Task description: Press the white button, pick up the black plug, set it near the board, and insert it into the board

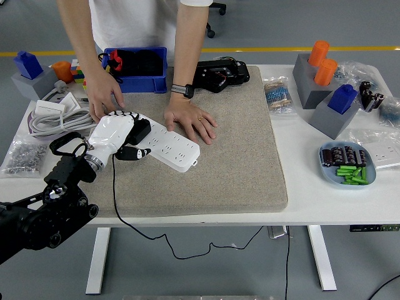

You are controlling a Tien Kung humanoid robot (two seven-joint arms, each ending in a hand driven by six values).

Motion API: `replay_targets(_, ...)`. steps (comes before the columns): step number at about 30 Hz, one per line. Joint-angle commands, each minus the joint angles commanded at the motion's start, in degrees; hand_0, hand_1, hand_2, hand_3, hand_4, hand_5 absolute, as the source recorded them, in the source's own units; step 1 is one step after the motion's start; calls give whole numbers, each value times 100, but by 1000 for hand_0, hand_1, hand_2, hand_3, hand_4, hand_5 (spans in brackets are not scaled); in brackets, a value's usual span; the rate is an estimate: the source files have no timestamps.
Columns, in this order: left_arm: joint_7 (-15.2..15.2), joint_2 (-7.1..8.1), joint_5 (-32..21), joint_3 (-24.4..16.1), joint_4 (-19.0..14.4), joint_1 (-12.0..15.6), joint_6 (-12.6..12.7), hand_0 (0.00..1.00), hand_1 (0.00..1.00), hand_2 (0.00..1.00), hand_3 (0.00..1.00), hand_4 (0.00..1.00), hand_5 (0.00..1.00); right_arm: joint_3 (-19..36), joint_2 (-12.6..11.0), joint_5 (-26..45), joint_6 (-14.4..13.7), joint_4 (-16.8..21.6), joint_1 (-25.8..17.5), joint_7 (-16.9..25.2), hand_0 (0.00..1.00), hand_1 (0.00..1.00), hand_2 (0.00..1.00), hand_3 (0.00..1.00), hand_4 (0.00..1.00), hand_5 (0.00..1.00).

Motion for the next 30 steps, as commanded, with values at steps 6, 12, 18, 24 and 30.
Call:
replay_targets(6, -50, -27, -177, -2, 136, 62, 6, 827, 740, 727, 700, 907, 269, 19, 22, -1, -1, -5, -23, 3, 689, 601, 617, 597, 648, 330)
replay_targets(12, -99, 20, -113, -275, -97, 154, 69, 825, 741, 727, 700, 906, 271, 43, 39, -9, -1, -5, -38, 5, 688, 602, 617, 598, 647, 330)
replay_targets(18, -153, 117, -28, -837, -648, 260, 155, 827, 752, 738, 712, 903, 270, 81, 54, -16, -4, -5, -37, 9, 688, 601, 617, 598, 647, 330)
replay_targets(24, -212, 135, 8, -1389, -1044, 405, 206, 828, 770, 753, 719, 903, 276, 93, 57, -21, -2, -3, -40, 8, 688, 600, 617, 598, 648, 330)
replay_targets(30, -399, 71, -3, -2084, -1205, 665, 272, 828, 769, 745, 711, 898, 275, 105, 60, -24, 1, 3, -33, 3, 688, 600, 617, 598, 648, 330)
